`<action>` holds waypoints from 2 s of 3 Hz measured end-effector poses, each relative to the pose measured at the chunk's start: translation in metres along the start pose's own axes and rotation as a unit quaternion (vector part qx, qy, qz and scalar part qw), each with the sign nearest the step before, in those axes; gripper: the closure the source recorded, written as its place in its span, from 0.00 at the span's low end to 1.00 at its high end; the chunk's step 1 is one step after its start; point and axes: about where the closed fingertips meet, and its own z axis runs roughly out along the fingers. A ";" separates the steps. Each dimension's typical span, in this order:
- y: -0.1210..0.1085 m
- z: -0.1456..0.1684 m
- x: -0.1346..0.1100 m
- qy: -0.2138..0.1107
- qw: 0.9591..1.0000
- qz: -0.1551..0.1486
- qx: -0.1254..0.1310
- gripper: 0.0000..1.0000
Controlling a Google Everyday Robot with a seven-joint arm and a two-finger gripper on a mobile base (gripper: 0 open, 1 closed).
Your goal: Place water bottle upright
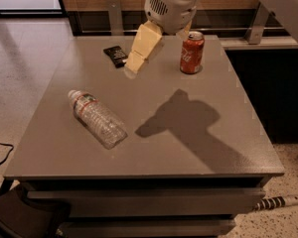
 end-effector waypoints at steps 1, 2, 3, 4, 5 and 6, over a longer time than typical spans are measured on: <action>-0.005 -0.006 -0.009 -0.024 1.000 0.009 0.008 0.00; -0.005 -0.005 -0.014 -0.033 0.999 0.006 0.010 0.00; 0.017 0.006 -0.024 -0.021 1.000 0.006 -0.004 0.00; 0.059 0.026 -0.039 0.012 1.000 0.010 -0.001 0.00; 0.081 0.038 -0.047 0.032 0.999 0.019 0.006 0.00; 0.101 0.058 -0.061 0.046 0.999 0.018 -0.006 0.00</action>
Offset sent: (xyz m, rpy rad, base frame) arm 0.0055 0.0043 0.0045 0.0299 -0.0223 -0.0455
